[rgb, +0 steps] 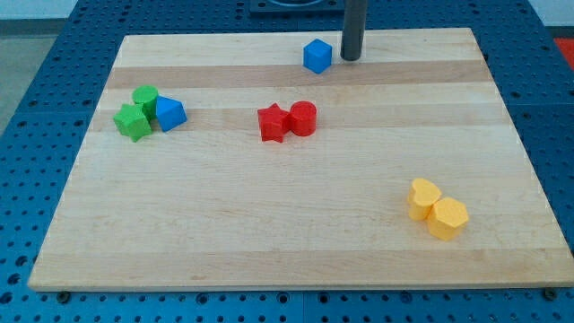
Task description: Slide the blue cube to the group of blocks
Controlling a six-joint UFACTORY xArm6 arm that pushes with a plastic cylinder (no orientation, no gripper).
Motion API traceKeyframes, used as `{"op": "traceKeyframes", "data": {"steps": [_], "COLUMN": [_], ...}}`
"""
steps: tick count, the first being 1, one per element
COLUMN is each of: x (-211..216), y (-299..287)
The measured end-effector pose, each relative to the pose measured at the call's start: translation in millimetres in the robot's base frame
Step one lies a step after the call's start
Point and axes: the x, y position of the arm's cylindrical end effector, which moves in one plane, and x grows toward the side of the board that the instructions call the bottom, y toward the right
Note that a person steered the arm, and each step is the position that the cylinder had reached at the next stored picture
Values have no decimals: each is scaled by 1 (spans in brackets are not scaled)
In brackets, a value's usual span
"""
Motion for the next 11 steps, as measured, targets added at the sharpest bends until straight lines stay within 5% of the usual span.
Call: {"op": "traceKeyframes", "data": {"steps": [11], "x": [55], "y": [-176]}}
